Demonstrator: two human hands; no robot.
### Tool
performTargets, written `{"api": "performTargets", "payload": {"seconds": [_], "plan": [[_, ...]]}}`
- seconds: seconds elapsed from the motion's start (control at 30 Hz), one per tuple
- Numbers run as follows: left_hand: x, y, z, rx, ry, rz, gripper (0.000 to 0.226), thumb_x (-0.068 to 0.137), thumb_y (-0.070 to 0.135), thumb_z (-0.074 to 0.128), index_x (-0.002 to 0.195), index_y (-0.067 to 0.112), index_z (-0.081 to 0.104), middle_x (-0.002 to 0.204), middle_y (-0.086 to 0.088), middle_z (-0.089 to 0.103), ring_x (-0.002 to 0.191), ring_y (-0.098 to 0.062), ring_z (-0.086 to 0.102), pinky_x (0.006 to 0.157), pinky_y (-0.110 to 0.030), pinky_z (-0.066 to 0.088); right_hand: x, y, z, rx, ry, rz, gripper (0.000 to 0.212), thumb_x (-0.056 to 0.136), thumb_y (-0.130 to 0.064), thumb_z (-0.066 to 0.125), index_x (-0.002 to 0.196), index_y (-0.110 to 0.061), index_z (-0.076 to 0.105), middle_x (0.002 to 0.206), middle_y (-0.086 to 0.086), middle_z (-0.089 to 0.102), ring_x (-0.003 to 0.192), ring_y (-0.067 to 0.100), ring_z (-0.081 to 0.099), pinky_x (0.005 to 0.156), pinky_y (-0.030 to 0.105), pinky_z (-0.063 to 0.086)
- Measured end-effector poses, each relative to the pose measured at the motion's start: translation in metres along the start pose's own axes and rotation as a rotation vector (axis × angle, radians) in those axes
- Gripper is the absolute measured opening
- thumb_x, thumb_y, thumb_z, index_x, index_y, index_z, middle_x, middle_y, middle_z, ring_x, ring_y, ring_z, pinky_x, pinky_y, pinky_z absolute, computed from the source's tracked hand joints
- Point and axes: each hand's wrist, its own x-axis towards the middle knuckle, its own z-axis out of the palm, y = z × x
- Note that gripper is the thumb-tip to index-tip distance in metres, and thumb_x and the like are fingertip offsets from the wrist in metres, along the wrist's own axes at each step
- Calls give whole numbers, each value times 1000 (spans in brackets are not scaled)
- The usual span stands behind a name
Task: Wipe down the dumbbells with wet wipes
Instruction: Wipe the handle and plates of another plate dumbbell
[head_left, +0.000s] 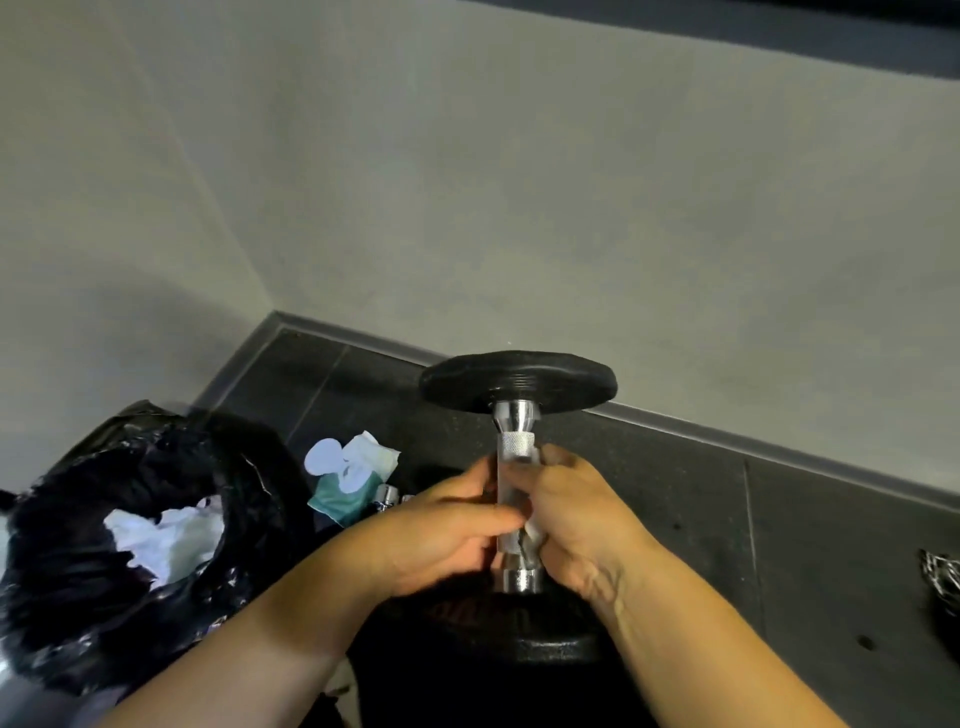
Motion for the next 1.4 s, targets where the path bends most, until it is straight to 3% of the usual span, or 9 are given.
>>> {"api": "performTargets", "payload": {"seconds": [0.1,0.17,0.33,0.5,0.7,0.83,1.17,1.27,1.4], "plan": [[0,-3,-22,169,92,53,63,85,7,60,129,49,45,114,-2,70,109,-22,66,99,-46,48,9,-1,18,-69,-19,6,15,95,-4,45,102,-2,58,89,19,57,79,28,59,70,41,53],[1,-5,-33,245,125,86,61,79,17,64,122,57,47,110,3,71,108,-19,66,101,-48,47,14,-2,24,-139,-64,6,18,98,-9,43,105,-5,59,83,14,60,68,21,61,57,31,52],[5,-8,-51,148,189,172,58,77,13,68,123,45,51,99,-2,73,98,-20,70,91,-39,52,27,-9,36,-327,-97,-13,23,101,-19,40,95,-14,62,77,8,63,64,18,62,59,30,50],[7,2,-60,-2,138,191,51,87,13,65,126,42,50,112,-6,71,102,-29,69,100,-49,47,33,-29,41,-409,-146,-25,30,102,-19,37,104,0,60,83,15,58,62,20,55,47,25,43],[19,4,-64,-56,61,270,55,76,23,71,122,47,55,107,-6,69,107,-31,64,101,-58,44,31,-49,36,-485,-156,-27,34,102,-24,38,110,-1,62,100,27,62,85,36,58,79,49,48],[23,5,-60,-66,30,268,55,75,24,70,117,57,54,115,-2,68,111,-29,63,100,-56,44,26,-49,35,-569,-57,-79,31,101,-27,39,105,-15,67,107,19,68,96,34,66,92,48,52],[19,4,-61,-147,84,245,60,89,7,62,129,46,42,100,-2,75,95,-24,71,92,-45,53,24,-63,18,-678,237,-286,28,102,-12,34,101,-6,61,45,14,56,57,25,58,61,31,44],[18,8,-62,-170,178,247,60,86,8,67,130,41,46,92,-3,65,72,-20,70,63,-30,53,36,-58,21,-560,148,-37,26,101,-17,38,96,-4,60,43,10,51,52,25,49,50,28,33],[16,9,-64,-156,178,241,71,63,38,84,124,43,48,87,1,71,75,-20,70,71,-36,53,47,-51,30,-323,7,94,31,97,-32,33,86,-11,53,69,11,55,61,19,53,52,25,42]]}}
